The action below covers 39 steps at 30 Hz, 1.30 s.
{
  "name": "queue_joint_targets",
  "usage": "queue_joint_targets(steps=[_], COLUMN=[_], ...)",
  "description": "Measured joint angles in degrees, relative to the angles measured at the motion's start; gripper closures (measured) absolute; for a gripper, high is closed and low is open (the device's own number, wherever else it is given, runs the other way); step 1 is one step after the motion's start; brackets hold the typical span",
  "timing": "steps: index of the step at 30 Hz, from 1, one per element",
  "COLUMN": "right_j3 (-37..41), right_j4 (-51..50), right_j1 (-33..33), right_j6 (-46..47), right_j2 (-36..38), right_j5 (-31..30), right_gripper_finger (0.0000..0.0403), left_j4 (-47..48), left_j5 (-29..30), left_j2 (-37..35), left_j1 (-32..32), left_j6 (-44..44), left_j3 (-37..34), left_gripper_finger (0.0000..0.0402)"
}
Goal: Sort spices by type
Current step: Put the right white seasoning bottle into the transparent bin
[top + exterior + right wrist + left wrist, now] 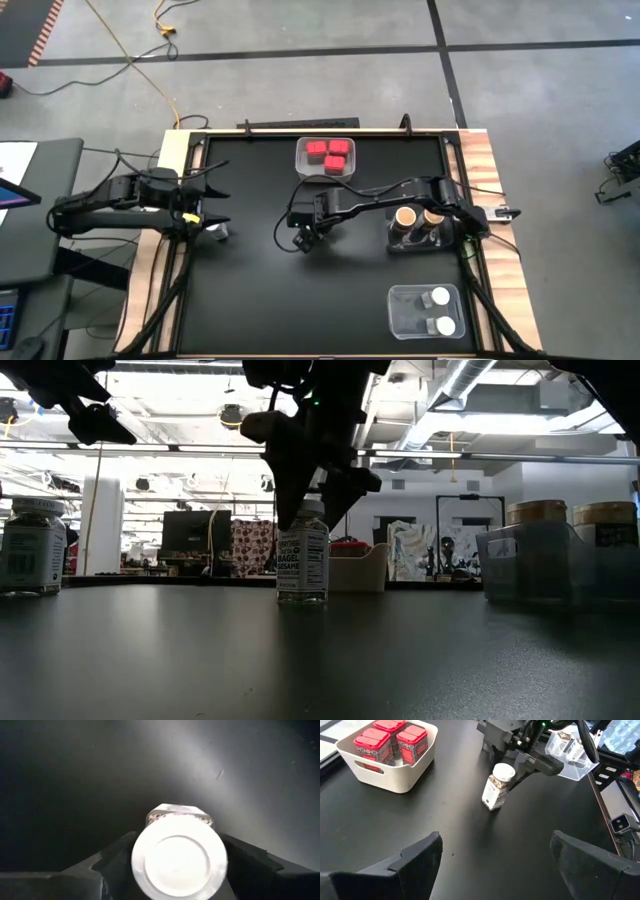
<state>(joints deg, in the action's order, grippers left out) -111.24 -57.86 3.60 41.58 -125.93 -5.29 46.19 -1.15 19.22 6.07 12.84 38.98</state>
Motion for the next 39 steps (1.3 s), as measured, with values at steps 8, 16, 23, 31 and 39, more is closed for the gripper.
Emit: queue_joint_targets(steps=[8, 16, 23, 31, 39], right_j3=[0.00, 0.00, 0.00, 0.00, 0.00], right_j4=[0.01, 0.01, -0.01, -0.40, -1.05], right_j1=[0.00, 0.00, 0.00, 0.00, 0.09], right_j6=[-0.07, -0.17, -0.13, -0.15, -4.32], right_j2=[0.00, 0.00, 0.00, 0.06, 0.16], right_j5=[0.03, 0.03, 0.88, 0.91, 0.91], right_gripper_finger=[0.0107, 0.0108, 0.0124, 0.0178, 0.0180], left_j4=[0.00, 0.00, 0.00, -0.01, -0.09], left_j5=[0.00, 0.00, 0.00, 0.00, 0.00], left_j2=[0.00, 0.00, 0.00, 0.00, 0.00], left_j1=[0.00, 0.01, 0.01, 0.00, 0.01], left_j6=[0.00, 0.00, 0.01, 0.28, 0.43], left_j3=[0.00, 0.00, 0.00, 0.00, 0.00], left_gripper_finger=[0.0046, 0.0046, 0.0047, 0.0047, 0.0047])
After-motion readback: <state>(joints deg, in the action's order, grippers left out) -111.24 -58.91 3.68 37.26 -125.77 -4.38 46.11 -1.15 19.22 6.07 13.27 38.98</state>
